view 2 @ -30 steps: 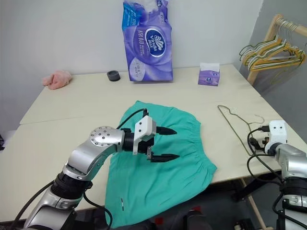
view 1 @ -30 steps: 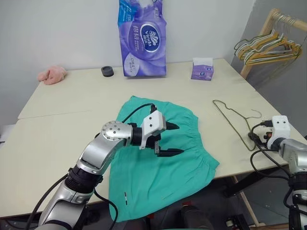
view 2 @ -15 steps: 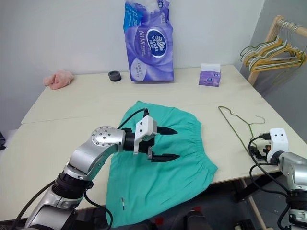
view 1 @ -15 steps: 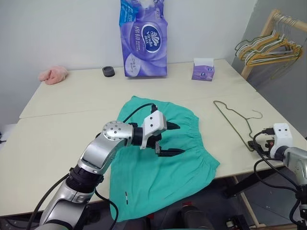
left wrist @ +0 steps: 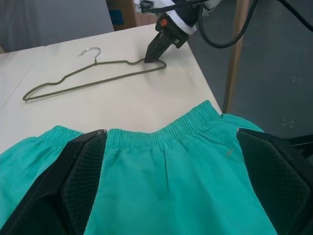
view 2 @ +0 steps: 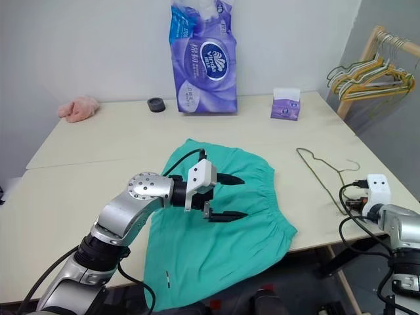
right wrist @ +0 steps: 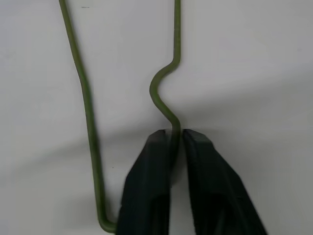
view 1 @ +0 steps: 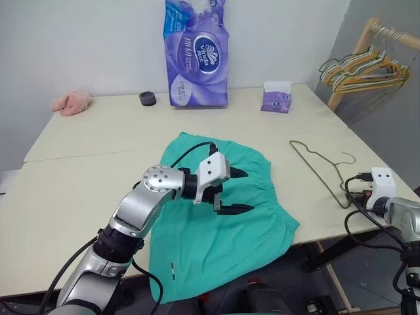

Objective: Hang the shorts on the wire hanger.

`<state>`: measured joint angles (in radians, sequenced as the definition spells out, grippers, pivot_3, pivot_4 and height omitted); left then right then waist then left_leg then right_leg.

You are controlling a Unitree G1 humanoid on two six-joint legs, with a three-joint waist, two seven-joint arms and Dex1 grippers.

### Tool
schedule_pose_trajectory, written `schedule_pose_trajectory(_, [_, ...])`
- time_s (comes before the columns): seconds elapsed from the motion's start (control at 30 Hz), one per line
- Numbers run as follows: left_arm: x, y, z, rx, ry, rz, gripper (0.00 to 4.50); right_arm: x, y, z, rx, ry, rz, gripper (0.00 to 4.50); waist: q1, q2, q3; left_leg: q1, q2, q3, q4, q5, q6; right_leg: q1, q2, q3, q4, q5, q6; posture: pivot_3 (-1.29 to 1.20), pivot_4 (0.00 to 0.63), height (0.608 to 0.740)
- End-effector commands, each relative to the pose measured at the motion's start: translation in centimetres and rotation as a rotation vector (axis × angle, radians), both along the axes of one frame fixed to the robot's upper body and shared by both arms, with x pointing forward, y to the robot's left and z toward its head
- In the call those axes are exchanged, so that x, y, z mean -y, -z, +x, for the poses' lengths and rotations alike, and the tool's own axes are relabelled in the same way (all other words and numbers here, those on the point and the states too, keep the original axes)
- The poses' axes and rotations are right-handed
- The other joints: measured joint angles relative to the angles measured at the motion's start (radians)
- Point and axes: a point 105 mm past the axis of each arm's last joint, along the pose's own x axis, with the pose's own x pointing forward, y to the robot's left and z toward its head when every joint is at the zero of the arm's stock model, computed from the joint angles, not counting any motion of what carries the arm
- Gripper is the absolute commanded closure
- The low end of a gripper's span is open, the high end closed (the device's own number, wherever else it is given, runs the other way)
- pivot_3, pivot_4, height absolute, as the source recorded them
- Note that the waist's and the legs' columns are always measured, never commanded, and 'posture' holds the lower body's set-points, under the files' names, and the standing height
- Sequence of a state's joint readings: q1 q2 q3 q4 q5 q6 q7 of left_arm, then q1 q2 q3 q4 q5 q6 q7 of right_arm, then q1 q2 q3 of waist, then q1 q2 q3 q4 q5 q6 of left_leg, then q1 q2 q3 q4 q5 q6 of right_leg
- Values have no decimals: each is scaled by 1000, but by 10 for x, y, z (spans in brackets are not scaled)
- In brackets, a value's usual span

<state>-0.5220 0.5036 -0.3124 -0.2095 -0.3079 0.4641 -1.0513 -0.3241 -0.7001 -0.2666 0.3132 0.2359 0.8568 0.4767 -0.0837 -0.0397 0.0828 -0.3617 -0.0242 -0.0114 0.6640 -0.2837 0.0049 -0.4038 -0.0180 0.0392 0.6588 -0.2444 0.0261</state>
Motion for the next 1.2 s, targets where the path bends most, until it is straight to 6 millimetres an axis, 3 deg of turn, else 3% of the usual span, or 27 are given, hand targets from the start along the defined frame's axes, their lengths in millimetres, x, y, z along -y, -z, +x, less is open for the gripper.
schedule_pose_trajectory(0.03, [1,-8,-1,35,-2,-20,0,-1,26,-11,-87,-11,-59,4456,0,-2,-1,0,0,0,0,0,0,0,0,0,0,0,0,-108,73,740])
schedule_pose_trajectory(0.27, [-3,-6,9,11,-78,-28,0,2,11,0,20,5,-168,4456,0,-5,-3,0,0,0,1,0,0,1,-1,1,-2,1,2,-102,73,740])
schedule_pose_trajectory(0.37, [-16,-13,36,-4,-216,-49,0,0,-21,10,143,-53,-299,4456,2,-3,-2,0,0,1,1,0,0,0,-2,1,-2,1,2,-104,73,740])
schedule_pose_trajectory(0.43, [-27,-21,54,10,-300,-73,0,-12,-44,15,232,-123,-360,4456,2,2,1,-1,-1,1,1,0,0,0,-2,1,-2,2,3,-109,72,740])
schedule_pose_trajectory(0.53, [-38,-32,72,16,-373,-106,0,-30,-59,17,302,-211,-411,4456,-1,6,3,-2,-1,2,0,0,0,-2,-1,2,-2,-1,8,-111,72,740])
schedule_pose_trajectory(0.7, [-74,-55,100,-36,-476,-171,0,-80,-90,21,464,-422,-509,4456,-3,6,4,-1,0,2,0,-1,1,-2,-2,2,-1,-1,8,-124,69,740])
schedule_pose_trajectory(0.83, [-115,-51,105,-121,-478,-82,0,-113,-111,19,595,-599,-646,4456,-7,7,4,-1,0,2,0,-2,0,-3,-1,2,-1,-1,8,-123,67,740])
schedule_pose_trajectory(1.0, [-138,-36,96,-207,-420,39,0,-141,-127,16,754,-750,-765,4456,-1,7,4,-2,-1,2,0,-2,0,-3,-1,1,-2,-1,8,-114,62,740])
schedule_pose_trajectory(1.2, [-138,-15,78,-291,-305,113,0,-170,-135,8,906,-903,-818,4456,1,7,4,-3,-1,2,1,-2,0,-3,-1,1,-1,2,3,-112,60,740])
